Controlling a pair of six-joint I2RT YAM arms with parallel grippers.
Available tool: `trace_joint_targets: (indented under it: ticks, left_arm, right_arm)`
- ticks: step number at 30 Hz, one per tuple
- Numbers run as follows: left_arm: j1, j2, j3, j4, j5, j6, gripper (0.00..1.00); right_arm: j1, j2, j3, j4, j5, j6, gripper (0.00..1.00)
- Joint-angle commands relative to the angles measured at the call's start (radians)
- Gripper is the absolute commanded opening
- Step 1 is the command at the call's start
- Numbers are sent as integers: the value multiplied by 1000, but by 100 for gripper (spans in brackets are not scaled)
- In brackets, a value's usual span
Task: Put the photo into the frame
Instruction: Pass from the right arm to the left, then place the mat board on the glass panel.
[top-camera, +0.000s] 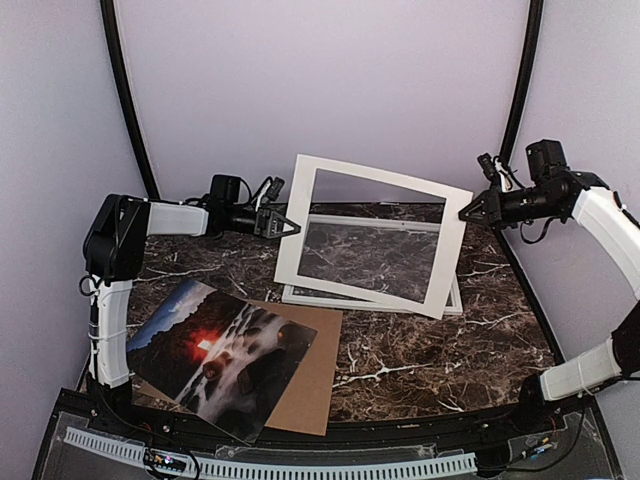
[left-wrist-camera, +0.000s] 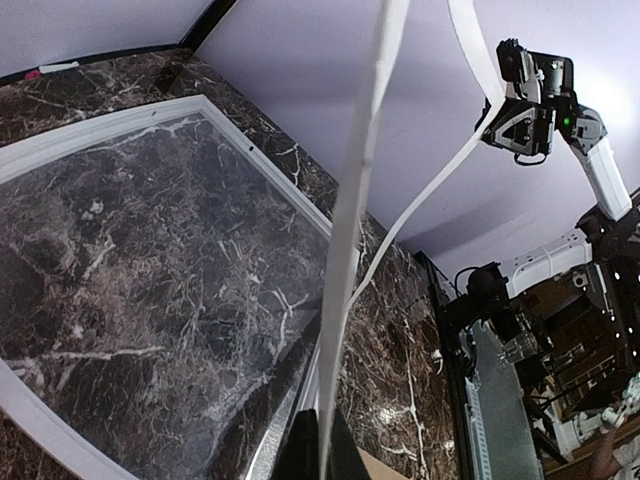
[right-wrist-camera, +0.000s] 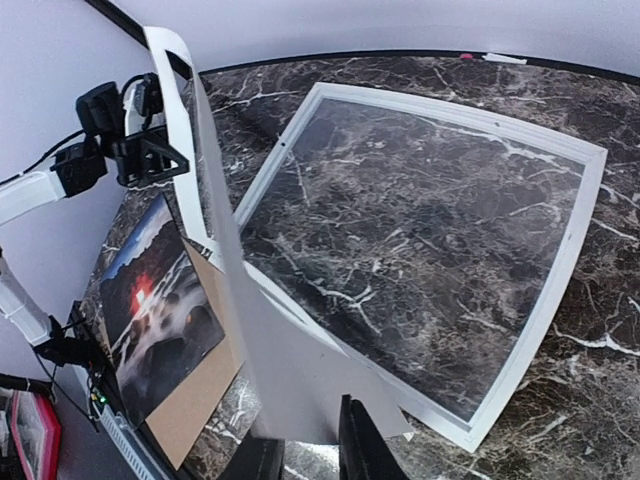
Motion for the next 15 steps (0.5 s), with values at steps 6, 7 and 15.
trace_joint_targets:
  ticks: [6, 7, 15]
  left_arm:
    - [-29, -86, -25, -46, -141, -212, 0]
    - [-35, -81, -25, -50, -161, -226, 0]
    - [-53, -21, 57, -149, -251, -340, 0]
  right_arm:
    - [-32, 108, 34, 83, 175, 126, 30]
    - [-34, 110, 35, 81, 198, 130, 32]
    - [-52, 73, 6, 62, 372, 154, 39]
